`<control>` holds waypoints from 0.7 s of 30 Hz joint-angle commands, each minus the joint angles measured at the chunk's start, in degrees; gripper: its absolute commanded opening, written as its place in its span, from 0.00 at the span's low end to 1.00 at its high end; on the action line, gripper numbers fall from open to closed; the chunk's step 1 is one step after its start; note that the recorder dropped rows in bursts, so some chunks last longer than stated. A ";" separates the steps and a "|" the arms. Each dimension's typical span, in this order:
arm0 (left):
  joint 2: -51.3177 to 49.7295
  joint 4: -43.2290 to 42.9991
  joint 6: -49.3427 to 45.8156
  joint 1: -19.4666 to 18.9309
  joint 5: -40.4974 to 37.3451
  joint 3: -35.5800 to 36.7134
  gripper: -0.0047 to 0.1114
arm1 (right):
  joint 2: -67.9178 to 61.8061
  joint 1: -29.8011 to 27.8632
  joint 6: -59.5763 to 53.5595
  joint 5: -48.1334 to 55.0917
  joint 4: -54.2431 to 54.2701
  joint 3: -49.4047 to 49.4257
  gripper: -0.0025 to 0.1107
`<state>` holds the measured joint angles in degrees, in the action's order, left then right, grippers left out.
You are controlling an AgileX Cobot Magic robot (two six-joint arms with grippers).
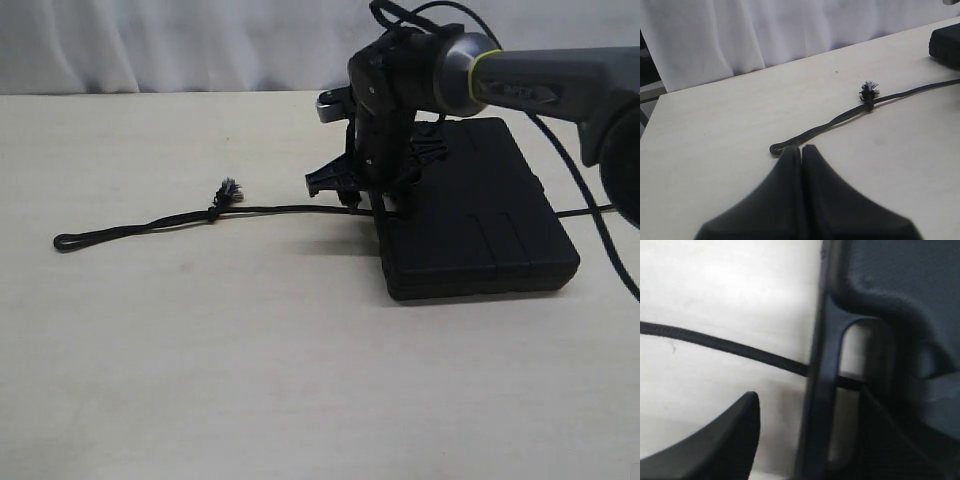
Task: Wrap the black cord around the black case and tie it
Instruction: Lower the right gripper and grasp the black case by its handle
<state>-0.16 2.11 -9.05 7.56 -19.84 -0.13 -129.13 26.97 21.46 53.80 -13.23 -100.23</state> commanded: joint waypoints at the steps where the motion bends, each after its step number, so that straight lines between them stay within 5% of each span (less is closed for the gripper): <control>1: 0.16 0.19 0.02 0.51 0.81 0.13 0.04 | -1.71 -0.34 -2.24 -1.70 3.32 -0.30 0.51; 6: 0.16 0.19 0.02 0.51 0.81 0.13 0.04 | -2.43 -0.34 -2.24 -2.69 2.90 -0.30 0.48; 15: 0.16 0.19 0.02 0.51 0.81 0.13 0.04 | -2.47 -0.34 -2.24 -2.95 2.23 -0.03 0.06; 21: 0.16 0.19 0.02 0.51 0.81 0.13 0.04 | -1.41 -0.34 -2.35 0.13 2.23 -0.03 0.06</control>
<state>-0.16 2.11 -9.05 7.56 -19.84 -0.13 -131.48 26.50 20.10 52.86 -11.38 -100.23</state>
